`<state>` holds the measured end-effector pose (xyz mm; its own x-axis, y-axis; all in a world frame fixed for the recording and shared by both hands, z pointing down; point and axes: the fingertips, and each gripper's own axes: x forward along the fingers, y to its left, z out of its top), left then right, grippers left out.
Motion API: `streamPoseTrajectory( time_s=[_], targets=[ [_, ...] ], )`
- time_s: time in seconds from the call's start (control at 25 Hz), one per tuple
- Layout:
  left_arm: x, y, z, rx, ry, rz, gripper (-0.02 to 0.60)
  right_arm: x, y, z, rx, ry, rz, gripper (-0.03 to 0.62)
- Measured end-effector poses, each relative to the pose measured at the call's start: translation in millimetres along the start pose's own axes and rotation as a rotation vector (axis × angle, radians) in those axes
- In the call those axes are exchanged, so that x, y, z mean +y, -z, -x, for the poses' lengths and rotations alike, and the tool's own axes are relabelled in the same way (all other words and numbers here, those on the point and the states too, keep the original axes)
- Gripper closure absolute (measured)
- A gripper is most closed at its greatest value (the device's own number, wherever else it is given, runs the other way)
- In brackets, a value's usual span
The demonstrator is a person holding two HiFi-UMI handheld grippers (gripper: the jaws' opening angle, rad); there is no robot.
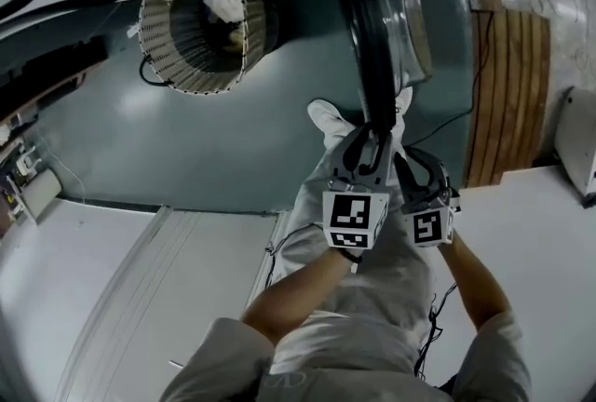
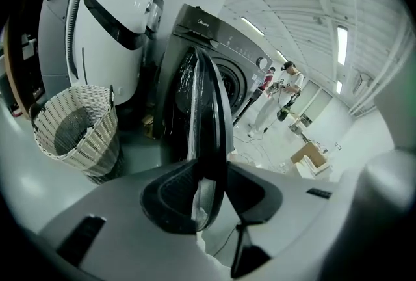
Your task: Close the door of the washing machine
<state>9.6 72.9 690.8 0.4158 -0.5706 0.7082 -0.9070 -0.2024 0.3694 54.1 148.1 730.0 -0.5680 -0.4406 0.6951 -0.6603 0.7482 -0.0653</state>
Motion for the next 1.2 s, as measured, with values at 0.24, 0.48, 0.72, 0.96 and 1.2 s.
streamPoseTrajectory(
  time_s=[0.24, 0.48, 0.72, 0.96, 1.2],
  targets=[
    [-20, 1, -14, 0.028, 0.012, 0.046, 0.456, -15, 11, 6, -0.028, 0.022, -0.024, 0.487],
    [-39, -3, -25, 0.054, 0.036, 0.072, 0.448, -29, 17, 6, -0.044, 0.053, -0.045, 0.471],
    [-59, -7, -39, 0.08, 0.061, 0.1, 0.44, -46, 19, 2, -0.068, 0.062, -0.036, 0.471],
    [-78, -12, -53, 0.119, 0.092, 0.132, 0.434, -72, 23, -3, -0.064, 0.105, -0.047, 0.476],
    [-96, -21, -69, 0.139, 0.123, 0.156, 0.428, -103, 28, 1, -0.063, 0.153, -0.06, 0.502]
  ],
)
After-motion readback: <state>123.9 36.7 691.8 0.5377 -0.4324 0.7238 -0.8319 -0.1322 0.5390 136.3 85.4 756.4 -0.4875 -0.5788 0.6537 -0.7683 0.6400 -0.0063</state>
